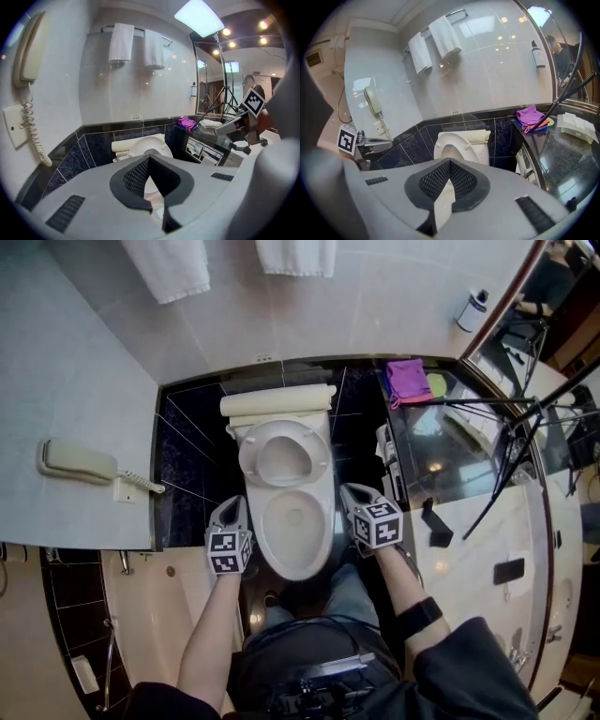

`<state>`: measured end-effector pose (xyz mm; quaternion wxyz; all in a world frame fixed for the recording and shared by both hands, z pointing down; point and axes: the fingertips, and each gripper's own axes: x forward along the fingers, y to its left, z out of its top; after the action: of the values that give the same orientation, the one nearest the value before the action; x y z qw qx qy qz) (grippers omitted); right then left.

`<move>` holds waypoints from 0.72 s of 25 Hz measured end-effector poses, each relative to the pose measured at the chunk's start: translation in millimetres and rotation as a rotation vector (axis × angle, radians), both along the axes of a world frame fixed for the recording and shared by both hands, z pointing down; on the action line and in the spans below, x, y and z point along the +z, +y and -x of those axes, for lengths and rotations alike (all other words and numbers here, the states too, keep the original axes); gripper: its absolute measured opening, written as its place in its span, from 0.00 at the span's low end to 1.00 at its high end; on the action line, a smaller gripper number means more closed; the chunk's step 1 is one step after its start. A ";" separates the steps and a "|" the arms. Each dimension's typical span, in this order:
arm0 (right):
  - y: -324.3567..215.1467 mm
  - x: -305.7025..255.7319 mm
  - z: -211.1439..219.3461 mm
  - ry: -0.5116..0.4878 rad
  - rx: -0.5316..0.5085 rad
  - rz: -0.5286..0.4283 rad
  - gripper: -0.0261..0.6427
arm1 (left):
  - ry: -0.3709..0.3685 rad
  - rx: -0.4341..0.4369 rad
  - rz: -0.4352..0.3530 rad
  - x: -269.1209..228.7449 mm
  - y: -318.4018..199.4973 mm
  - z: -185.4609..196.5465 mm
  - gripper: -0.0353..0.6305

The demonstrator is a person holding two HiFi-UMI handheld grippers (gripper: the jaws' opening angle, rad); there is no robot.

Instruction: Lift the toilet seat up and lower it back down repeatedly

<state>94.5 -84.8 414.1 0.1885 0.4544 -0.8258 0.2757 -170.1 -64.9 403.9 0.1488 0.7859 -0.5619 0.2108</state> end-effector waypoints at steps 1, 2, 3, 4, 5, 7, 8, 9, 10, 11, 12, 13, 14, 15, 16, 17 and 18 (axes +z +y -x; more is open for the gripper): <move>5.0 -5.9 -0.7 0.012 0.004 -0.012 0.06 | 0.008 -0.007 -0.004 -6.8 7.8 4.7 0.05; 10.9 -11.1 -1.3 0.026 0.007 -0.022 0.06 | 0.014 -0.012 -0.006 -13.1 16.1 9.0 0.05; 16.9 -15.7 -2.1 0.038 0.011 -0.031 0.06 | 0.020 -0.014 -0.009 -19.0 24.0 12.8 0.05; 22.2 -20.0 -3.2 0.047 0.018 -0.038 0.06 | 0.023 -0.014 -0.013 -24.6 31.2 15.9 0.05; 27.3 -23.7 -4.7 0.052 0.029 -0.045 0.06 | 0.026 -0.012 -0.017 -29.7 37.8 18.7 0.05; 37.9 -29.3 -7.8 0.054 0.056 -0.056 0.06 | 0.033 -0.007 -0.022 -37.3 50.2 24.3 0.05; 43.1 -31.5 -8.9 0.055 0.067 -0.060 0.06 | 0.038 -0.007 -0.024 -40.1 55.8 27.6 0.05; 48.1 -33.4 -9.6 0.056 0.076 -0.064 0.06 | 0.045 -0.008 -0.025 -42.4 61.3 30.9 0.05; 53.3 -35.0 -10.2 0.060 0.083 -0.067 0.06 | 0.051 -0.008 -0.026 -44.1 66.8 34.1 0.05; 58.3 -36.4 -11.1 0.070 0.087 -0.071 0.06 | 0.055 -0.006 -0.027 -45.3 72.2 36.7 0.05; 62.8 -37.7 -12.3 0.085 0.089 -0.077 0.06 | 0.056 -0.004 -0.028 -46.2 77.2 38.6 0.05; 66.8 -38.9 -13.5 0.103 0.089 -0.085 0.06 | 0.054 -0.001 -0.031 -46.9 81.8 40.2 0.05; 70.5 -39.7 -14.2 0.118 0.087 -0.092 0.06 | 0.051 0.001 -0.033 -47.6 86.1 41.6 0.05; 74.1 -40.0 -14.4 0.128 0.084 -0.097 0.06 | 0.051 0.002 -0.036 -48.4 90.0 42.8 0.05; 77.3 -40.1 -14.3 0.132 0.081 -0.100 0.06 | 0.051 0.002 -0.040 -49.7 93.2 43.6 0.05; 80.0 -40.0 -14.3 0.133 0.080 -0.100 0.06 | 0.053 0.002 -0.044 -51.3 95.6 44.0 0.05; 82.5 -39.7 -14.3 0.133 0.080 -0.098 0.06 | 0.054 0.003 -0.048 -52.8 97.6 44.3 0.05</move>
<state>108.8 -2.3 374.4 0.2091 0.5130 -0.8052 0.2114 -214.4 32.7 351.1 0.1447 0.7955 -0.5614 0.1763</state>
